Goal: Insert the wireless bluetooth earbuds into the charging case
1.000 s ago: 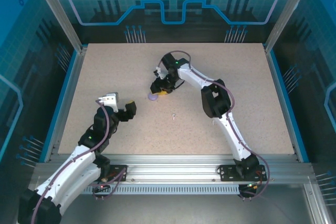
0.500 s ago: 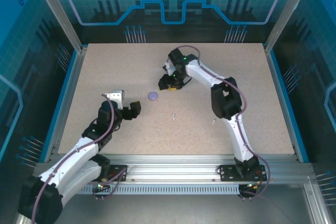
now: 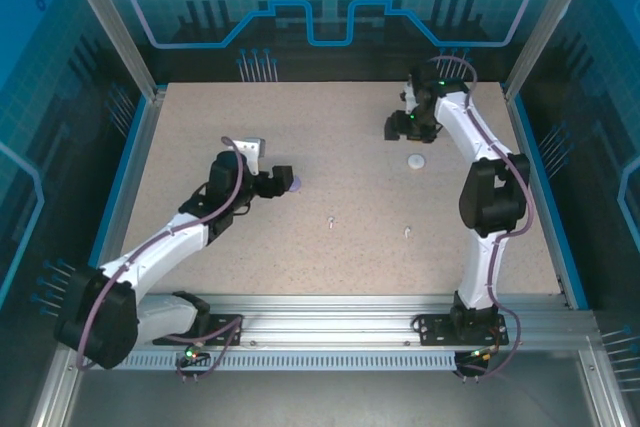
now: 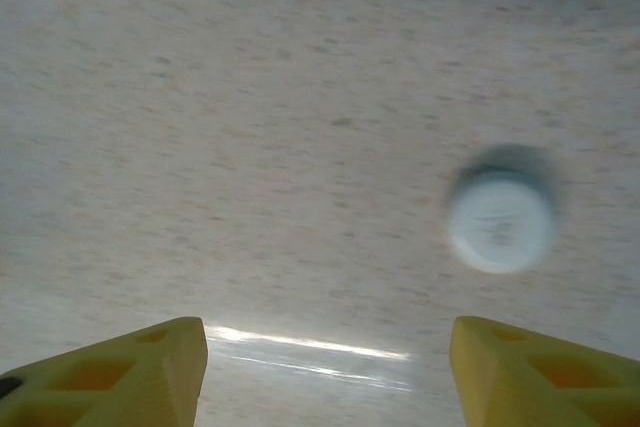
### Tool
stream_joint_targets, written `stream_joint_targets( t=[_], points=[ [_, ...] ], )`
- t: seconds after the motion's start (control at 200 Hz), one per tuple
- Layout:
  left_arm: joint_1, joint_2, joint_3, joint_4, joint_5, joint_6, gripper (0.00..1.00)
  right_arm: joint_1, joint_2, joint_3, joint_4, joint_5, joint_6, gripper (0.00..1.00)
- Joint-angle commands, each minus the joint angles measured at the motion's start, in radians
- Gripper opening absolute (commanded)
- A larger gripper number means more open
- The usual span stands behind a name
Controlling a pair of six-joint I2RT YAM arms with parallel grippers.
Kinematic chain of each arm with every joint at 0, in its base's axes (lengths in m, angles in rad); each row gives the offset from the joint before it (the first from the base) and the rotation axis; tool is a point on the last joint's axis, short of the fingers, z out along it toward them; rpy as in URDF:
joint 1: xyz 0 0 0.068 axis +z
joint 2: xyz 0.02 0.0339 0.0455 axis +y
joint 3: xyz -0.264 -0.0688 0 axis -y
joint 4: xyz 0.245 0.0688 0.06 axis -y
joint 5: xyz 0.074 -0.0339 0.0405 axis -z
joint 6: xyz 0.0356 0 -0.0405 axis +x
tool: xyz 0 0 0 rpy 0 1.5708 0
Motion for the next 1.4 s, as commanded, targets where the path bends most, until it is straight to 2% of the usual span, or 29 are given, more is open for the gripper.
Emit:
stream_joint_targets(
  t=[0.0, 0.135, 0.295, 0.61, 0.965, 1.396],
  points=[
    [-0.014, 0.044, 0.067, -0.025, 0.039, 0.013, 0.87, -0.010, 0.018, 0.002, -0.055, 0.041, -0.238, 0.68],
    [-0.026, 0.098, 0.123, -0.049, 0.041, 0.030, 0.87, -0.042, 0.068, 0.029, -0.101, 0.099, -0.359, 0.70],
    [-0.034, 0.154, 0.178, -0.070, 0.037, 0.043, 0.87, -0.084, 0.132, 0.062, -0.120, 0.075, -0.381, 0.71],
    [-0.047, 0.227, 0.236, -0.087, 0.043, 0.047, 0.87, -0.082, 0.241, 0.113, -0.126, 0.088, -0.439, 0.72],
    [-0.052, 0.246, 0.247, -0.087, 0.033, 0.041, 0.87, -0.077, 0.361, 0.215, -0.152, 0.066, -0.414, 0.71],
    [-0.063, 0.256, 0.254, -0.090, 0.025, 0.038, 0.86, -0.042, 0.433, 0.271, -0.222, 0.137, -0.420, 0.67]
  ],
)
